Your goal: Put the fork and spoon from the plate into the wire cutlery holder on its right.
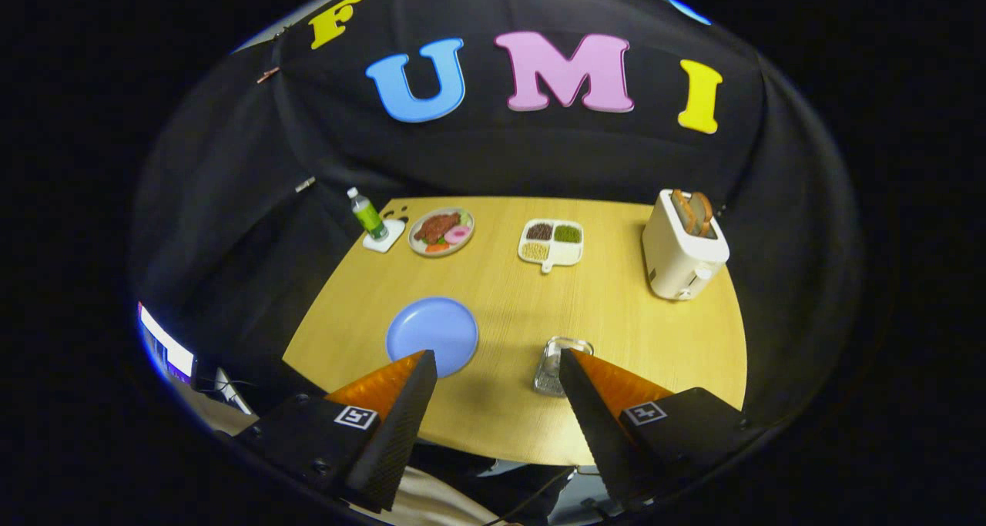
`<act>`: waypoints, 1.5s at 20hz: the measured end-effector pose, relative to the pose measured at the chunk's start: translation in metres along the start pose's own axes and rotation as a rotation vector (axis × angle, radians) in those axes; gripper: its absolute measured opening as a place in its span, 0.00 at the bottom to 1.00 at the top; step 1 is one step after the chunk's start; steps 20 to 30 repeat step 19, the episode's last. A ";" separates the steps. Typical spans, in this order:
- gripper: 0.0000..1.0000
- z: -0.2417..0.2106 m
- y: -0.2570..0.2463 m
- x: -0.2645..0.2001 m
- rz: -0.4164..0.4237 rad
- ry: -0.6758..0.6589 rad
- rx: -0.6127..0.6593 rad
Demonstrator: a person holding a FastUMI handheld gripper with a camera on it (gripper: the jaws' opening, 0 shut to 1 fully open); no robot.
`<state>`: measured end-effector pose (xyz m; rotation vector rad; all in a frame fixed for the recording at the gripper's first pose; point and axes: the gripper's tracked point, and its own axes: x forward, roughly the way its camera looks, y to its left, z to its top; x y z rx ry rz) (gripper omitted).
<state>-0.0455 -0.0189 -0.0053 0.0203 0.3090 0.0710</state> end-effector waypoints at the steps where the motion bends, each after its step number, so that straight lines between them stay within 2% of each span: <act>1: 0.99 0.005 -0.007 -0.004 -0.041 -0.043 0.005; 4: 0.99 0.026 -0.006 -0.019 -0.092 -0.188 0.066; 7: 0.99 0.046 -0.008 -0.032 -0.127 -0.299 0.070; 9: 0.99 0.055 -0.006 -0.039 -0.111 -0.335 0.073; 12: 0.99 0.095 -0.005 -0.055 -0.082 -0.455 0.112; 17: 0.99 0.147 -0.032 -0.090 -0.135 -0.630 0.028; 30: 0.99 0.156 -0.038 -0.094 -0.137 -0.656 0.003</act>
